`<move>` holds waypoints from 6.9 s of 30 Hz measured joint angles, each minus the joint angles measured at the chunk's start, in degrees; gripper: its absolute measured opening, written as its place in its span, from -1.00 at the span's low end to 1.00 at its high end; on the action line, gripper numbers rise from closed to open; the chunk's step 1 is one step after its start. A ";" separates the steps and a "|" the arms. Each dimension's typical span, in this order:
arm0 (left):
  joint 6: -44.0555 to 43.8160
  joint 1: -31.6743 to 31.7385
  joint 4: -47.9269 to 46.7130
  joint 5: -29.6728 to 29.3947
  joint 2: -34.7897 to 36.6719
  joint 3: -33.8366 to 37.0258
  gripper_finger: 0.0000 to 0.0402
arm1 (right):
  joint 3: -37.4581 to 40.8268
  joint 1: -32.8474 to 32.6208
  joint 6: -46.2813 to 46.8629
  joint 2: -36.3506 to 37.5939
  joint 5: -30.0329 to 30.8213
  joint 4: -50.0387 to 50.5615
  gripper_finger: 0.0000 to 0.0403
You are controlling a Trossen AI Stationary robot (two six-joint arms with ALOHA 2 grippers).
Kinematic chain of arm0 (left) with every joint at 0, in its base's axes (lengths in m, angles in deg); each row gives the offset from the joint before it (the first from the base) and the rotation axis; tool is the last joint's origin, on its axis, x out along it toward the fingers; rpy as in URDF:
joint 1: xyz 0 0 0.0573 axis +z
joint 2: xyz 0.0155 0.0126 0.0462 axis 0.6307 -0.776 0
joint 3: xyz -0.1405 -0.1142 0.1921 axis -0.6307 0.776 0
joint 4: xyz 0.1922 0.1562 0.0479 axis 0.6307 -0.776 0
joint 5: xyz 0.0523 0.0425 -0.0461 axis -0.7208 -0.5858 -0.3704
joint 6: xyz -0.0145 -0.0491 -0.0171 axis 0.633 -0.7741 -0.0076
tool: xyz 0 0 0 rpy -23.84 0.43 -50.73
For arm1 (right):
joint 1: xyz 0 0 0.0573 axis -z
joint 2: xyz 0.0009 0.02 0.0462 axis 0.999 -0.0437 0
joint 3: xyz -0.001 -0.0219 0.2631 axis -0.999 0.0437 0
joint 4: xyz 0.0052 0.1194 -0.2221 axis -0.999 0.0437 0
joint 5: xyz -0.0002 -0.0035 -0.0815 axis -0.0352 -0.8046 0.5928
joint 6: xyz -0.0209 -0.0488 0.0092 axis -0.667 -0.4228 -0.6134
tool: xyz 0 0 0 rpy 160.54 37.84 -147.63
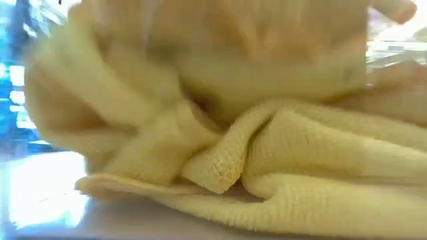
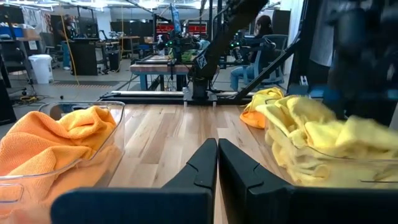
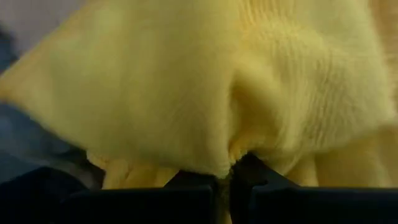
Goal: Sort microfiber towel by color & place in baskets
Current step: Put the yellow microfiber towel into the bottom transparent bin
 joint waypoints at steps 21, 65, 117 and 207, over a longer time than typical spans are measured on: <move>-0.02 0.00 0.00 0.02 0.02 0.00 -0.98 | -8.77 -1.28 3.32 -3.20 -0.61 2.14 -0.34; -0.02 0.00 0.04 0.04 0.02 0.00 -0.98 | -6.51 3.05 18.16 -0.66 -0.51 0.89 -0.29; -0.02 -0.02 0.04 0.04 0.00 0.00 -0.98 | 65.42 -28.82 39.46 53.95 0.64 -14.04 -0.96; -0.02 0.00 0.02 0.04 0.00 0.00 -0.98 | 21.97 -15.23 -56.48 39.11 50.26 -49.79 -1.00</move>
